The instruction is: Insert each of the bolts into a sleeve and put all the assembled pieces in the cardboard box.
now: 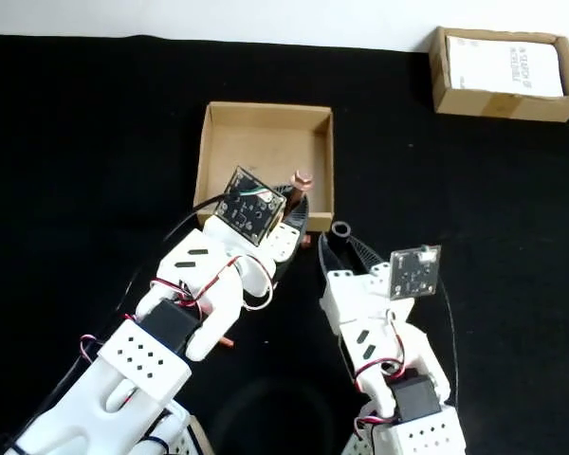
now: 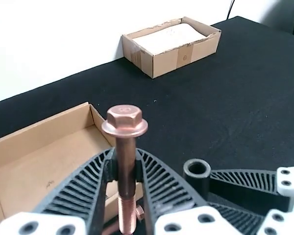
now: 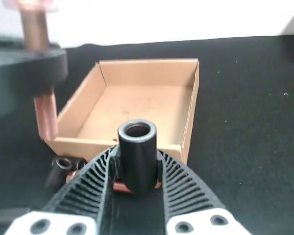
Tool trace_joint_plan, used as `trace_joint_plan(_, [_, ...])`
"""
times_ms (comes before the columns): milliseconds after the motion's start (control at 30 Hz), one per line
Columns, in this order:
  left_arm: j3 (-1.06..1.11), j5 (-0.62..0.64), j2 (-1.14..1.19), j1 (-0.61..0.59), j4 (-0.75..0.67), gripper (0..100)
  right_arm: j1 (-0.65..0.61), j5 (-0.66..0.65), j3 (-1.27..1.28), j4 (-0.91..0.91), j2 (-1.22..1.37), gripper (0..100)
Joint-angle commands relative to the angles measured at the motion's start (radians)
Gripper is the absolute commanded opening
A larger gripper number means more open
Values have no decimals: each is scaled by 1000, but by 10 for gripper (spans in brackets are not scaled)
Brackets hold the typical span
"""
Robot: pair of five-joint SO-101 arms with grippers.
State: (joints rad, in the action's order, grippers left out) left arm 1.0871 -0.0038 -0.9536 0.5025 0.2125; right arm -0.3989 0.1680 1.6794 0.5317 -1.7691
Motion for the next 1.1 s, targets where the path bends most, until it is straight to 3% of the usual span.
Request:
trace_joint_plan(0, [-122, 75, -16, -1, -25, 8, -7, -15, 130, 18, -8, 7])
trace_joint_plan(267, [-265, 112, 131, 99, -23, 8, -8, -15, 130, 18, -39, 7])
trace_joint_plan(367, [-315, 186, 228, 128, -23, 8, -5, -15, 130, 21, -39, 7])
trace_joint_plan(600, [-358, 215, 397, 105, -25, 8, -2, -15, 130, 21, -41, 7])
trace_joint_plan(1067, [-361, 218, 414, 124, -28, 8, -2, -15, 130, 21, -41, 7])
